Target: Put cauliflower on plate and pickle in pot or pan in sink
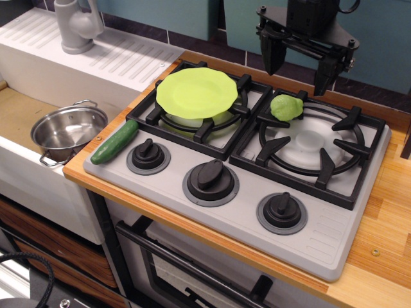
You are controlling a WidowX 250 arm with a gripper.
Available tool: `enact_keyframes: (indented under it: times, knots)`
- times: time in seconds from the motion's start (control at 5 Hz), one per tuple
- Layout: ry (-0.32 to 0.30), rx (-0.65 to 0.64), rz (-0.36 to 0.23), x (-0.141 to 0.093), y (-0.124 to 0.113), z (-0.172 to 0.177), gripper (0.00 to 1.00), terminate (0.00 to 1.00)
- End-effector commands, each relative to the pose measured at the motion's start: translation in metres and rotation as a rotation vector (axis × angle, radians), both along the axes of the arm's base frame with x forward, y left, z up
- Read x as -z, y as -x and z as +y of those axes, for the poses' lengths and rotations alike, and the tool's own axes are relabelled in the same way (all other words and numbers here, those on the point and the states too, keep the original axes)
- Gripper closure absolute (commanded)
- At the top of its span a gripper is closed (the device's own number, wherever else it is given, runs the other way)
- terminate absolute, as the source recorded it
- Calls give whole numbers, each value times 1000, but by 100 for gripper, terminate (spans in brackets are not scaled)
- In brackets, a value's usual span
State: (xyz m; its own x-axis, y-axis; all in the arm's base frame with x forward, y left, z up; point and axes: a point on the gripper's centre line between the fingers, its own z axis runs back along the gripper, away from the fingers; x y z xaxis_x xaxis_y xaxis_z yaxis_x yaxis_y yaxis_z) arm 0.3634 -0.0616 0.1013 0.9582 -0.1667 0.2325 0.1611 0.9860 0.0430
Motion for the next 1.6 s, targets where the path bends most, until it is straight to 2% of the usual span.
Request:
enact_keyframes:
  times: [0.0, 0.2, 0.8, 1.4]
  knots:
    - [0, 0, 0, 0, 0, 0, 0, 0]
    - [18, 38, -41, 9, -7, 5, 0, 0]
    - [23, 84, -114, 12, -11, 17, 0, 0]
    - [45, 63, -152, 40, -7, 9, 0, 0]
